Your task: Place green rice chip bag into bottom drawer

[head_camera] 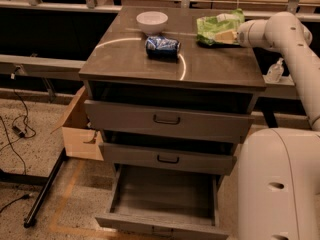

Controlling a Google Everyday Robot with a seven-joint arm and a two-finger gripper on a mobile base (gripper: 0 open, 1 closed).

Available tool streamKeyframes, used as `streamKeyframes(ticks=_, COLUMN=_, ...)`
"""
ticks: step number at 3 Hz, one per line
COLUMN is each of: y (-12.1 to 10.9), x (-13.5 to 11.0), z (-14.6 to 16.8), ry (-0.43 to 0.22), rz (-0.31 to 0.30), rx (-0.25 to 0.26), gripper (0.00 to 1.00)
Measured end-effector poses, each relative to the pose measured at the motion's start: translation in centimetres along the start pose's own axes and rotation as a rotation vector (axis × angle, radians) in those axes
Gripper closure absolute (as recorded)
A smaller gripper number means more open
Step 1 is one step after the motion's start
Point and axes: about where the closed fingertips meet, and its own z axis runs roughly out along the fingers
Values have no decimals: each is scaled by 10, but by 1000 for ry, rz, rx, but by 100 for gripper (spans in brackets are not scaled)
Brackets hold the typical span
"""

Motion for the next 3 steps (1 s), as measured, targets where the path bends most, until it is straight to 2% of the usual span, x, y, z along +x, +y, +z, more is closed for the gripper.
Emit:
streamKeyframes(ticks=2, y=-5, x=-3, z=-7, ry=11, rz=-20, rx=-6, gripper=88)
streamKeyframes(ticks=3, y=-9, x=-7, z=-9, ry=8, rz=-31, rx=1, gripper=100)
